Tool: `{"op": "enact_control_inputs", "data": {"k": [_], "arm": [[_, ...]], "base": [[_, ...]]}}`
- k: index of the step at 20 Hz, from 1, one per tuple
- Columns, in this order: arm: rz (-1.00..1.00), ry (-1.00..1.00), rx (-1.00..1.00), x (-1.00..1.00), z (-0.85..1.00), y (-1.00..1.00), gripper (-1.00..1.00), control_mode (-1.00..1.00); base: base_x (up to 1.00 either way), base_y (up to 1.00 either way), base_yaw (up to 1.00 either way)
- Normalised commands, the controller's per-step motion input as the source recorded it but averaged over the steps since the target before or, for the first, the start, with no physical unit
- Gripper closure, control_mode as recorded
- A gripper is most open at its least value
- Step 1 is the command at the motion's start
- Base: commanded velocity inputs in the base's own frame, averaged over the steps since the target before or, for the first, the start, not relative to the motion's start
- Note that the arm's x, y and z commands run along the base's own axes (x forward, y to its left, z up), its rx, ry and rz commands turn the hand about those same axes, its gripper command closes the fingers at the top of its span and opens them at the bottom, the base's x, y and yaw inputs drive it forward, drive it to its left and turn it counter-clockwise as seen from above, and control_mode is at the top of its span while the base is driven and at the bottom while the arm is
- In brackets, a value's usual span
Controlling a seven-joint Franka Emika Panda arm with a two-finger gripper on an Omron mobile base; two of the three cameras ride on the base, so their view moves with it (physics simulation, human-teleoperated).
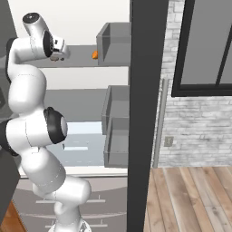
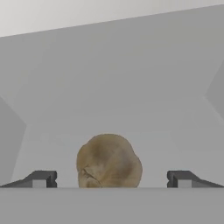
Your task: Retrieve the bottle and the shaker from the cabinet and place them next to the mixing bowl on the counter. Then add garlic from the fridge to the mixing bowl.
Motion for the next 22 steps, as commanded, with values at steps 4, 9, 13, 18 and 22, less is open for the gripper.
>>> {"op": "enact_control_inputs", "data": {"k": [4, 9, 13, 18, 22], "arm": [[0.0, 0.0, 0.0, 0.0, -0.07, 0.0, -1.0, -1.0], [0.0, 0.0, 0.0, 0.0, -0.15, 0.0, -1.0, -1.0], [0.0, 0.0, 0.0, 0.0, -0.07, 0.0, -1.0, -1.0], [0.0, 0.0, 0.0, 0.01, -0.04, 0.0, -1.0, -1.0], [0.0, 0.0, 0.0, 0.04, -0.1, 0.0, -1.0, -1.0]], "base": [[0.0, 0.0, 0.0], [0.0, 0.0, 0.0], [0.0, 0.0, 0.0], [0.0, 0.0, 0.0], [0.0, 0.0, 0.0]]}}
